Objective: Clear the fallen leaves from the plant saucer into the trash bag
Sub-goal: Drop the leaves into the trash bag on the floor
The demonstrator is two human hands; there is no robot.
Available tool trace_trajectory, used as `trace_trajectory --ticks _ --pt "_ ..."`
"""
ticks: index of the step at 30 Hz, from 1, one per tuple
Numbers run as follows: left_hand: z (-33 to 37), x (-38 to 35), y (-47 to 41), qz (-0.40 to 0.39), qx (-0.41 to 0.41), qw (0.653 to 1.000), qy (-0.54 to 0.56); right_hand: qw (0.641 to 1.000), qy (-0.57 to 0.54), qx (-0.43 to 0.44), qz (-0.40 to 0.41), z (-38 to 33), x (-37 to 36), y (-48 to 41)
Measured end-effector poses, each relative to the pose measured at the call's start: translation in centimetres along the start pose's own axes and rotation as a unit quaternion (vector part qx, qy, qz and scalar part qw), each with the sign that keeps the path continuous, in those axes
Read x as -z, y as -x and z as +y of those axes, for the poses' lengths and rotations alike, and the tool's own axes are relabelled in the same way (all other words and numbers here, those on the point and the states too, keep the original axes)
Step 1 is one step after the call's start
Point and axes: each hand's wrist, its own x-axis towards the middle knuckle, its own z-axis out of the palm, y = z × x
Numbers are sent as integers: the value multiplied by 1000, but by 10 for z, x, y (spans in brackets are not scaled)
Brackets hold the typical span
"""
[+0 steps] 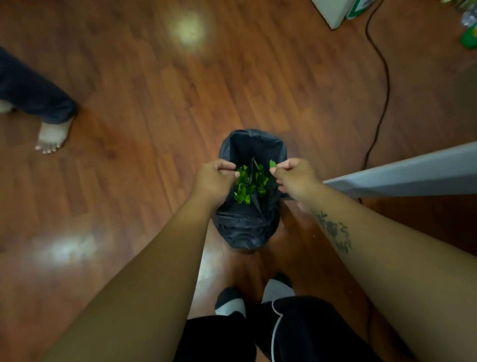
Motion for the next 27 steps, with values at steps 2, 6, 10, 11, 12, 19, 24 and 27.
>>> trace_trajectory --ticks 2,6,10,11,12,19,24,27 --pt "11 5 3 -7 -18 1000 -6 997 59 44 26 -12 5 7" --pt "27 6 6 -27 -37 998 -53 989 124 77 -7 -30 9 12" --pt "30 10 13 -18 -51 997 -57 986 146 80 -26 -36 14 21" --pt "33 13 18 -14 -61 996 -61 983 160 86 -19 -40 18 27" --pt "37 18 25 -13 -73 995 -71 981 168 96 -11 -44 23 35" --pt "104 64 94 27 -151 970 -191 956 212 201 36 -109 58 125" --pt "173 89 167 13 -271 930 -247 903 270 303 138 -161 93 216" --pt "208 91 202 -3 -337 897 -286 862 299 359 197 -173 117 259"
